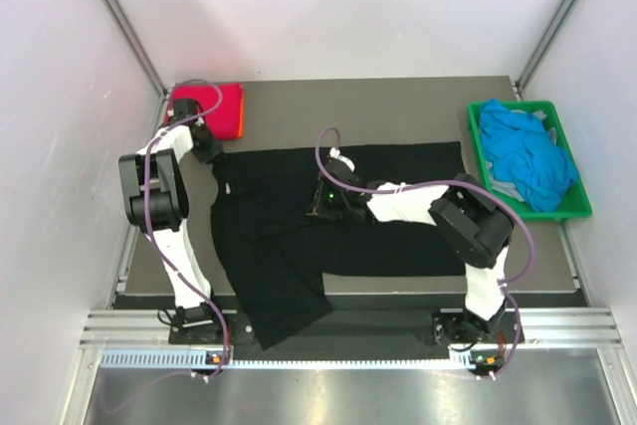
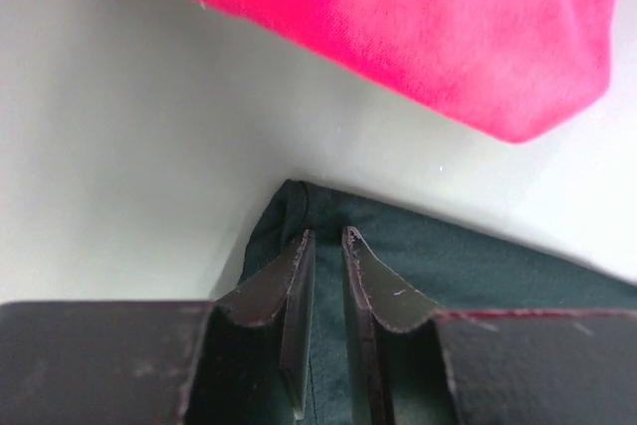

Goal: Fold and stack the t-shirts
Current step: Fold the tshirt

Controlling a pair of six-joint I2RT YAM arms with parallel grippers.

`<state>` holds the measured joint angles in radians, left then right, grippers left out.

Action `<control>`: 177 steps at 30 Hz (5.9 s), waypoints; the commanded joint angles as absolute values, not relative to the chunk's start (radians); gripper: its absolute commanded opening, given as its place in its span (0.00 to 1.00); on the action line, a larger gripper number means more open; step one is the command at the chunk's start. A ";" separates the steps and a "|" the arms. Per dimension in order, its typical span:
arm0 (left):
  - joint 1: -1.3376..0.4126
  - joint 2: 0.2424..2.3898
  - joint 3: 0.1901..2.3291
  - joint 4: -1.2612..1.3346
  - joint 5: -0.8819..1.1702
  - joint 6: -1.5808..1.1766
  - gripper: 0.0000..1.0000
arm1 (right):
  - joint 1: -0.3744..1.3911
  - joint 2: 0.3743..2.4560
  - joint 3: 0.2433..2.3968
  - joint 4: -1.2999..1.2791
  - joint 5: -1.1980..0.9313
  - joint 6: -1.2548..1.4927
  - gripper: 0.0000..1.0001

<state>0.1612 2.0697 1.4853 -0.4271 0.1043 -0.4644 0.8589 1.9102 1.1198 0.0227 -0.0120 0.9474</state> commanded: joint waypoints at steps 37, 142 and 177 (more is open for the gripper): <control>0.190 2.210 1.605 -0.480 0.112 -0.407 0.28 | 0.798 1.894 1.230 -0.238 0.040 0.779 0.00; 0.278 2.115 1.591 -0.595 0.161 -0.512 0.33 | 1.071 1.819 1.381 -0.187 0.261 0.618 0.21; 0.213 1.999 1.462 -0.590 0.121 -0.537 0.35 | 0.697 1.853 1.192 -0.107 0.073 0.581 0.18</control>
